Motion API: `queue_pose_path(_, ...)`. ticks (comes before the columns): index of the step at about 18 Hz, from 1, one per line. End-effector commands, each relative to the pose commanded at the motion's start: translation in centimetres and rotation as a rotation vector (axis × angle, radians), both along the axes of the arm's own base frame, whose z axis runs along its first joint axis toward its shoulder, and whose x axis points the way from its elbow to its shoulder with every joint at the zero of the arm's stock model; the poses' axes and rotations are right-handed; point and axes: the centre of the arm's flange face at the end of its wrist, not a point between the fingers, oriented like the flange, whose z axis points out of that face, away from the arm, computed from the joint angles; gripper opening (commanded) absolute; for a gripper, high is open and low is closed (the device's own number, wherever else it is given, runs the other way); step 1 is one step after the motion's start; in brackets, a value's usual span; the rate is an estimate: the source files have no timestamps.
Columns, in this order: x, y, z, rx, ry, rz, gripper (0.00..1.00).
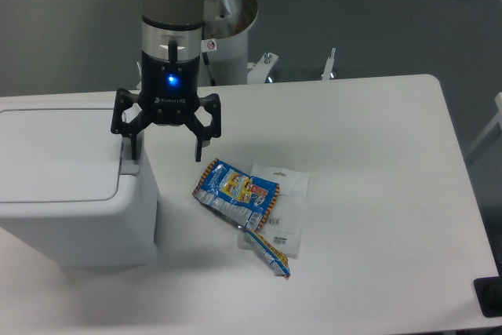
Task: Open the trash can
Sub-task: 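Hold the gripper on the button as the lid pops open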
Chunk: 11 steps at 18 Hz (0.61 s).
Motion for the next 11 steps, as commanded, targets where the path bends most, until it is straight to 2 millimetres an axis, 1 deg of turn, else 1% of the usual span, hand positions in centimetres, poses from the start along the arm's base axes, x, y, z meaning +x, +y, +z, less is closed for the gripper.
queue_pose_path(5, 0.0, -0.1, 0.2, 0.003, 0.004, -0.001, 1.0)
queue_pose_path(6, 0.1, -0.1, 0.6, 0.008, 0.005, -0.001, 1.0)
queue_pose_path(11, 0.1, -0.8, 4.1, 0.065, 0.056, -0.002, 1.0)
